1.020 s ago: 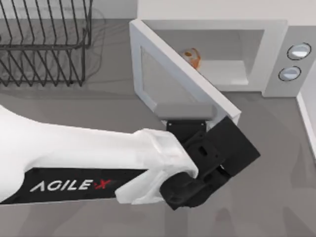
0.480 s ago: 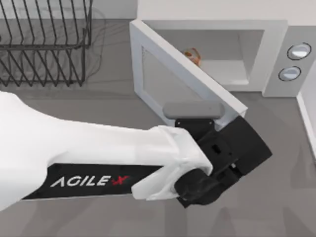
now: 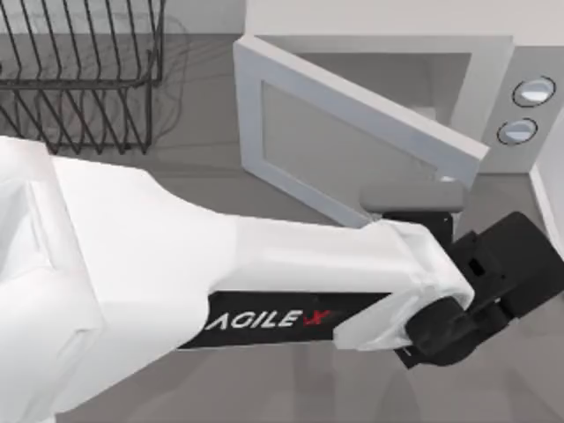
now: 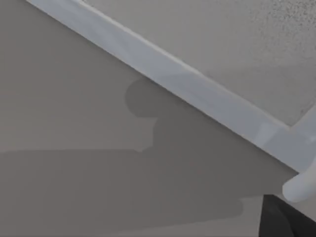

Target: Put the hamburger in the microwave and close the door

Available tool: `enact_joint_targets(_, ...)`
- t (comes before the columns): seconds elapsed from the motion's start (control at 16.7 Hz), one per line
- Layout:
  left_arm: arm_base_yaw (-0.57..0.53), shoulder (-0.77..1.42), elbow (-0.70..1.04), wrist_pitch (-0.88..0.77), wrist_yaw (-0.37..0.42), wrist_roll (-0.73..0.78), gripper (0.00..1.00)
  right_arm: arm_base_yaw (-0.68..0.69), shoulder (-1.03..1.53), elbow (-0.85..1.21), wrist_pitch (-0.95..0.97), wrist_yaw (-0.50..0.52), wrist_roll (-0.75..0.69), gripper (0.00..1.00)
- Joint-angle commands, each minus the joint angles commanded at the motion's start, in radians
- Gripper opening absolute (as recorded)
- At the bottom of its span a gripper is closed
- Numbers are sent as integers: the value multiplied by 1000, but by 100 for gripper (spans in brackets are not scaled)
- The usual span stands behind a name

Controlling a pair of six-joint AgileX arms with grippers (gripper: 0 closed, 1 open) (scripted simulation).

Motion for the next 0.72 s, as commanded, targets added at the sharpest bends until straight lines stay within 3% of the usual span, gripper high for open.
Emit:
enact_joint_targets(0.3, -29, 108, 179, -87, -16, -43, 0, 0, 0, 0, 0, 0, 0, 100)
enact_joint_targets(0.72, -29, 118, 201, -95, -14, -45, 0, 0, 0, 0, 0, 0, 0, 100)
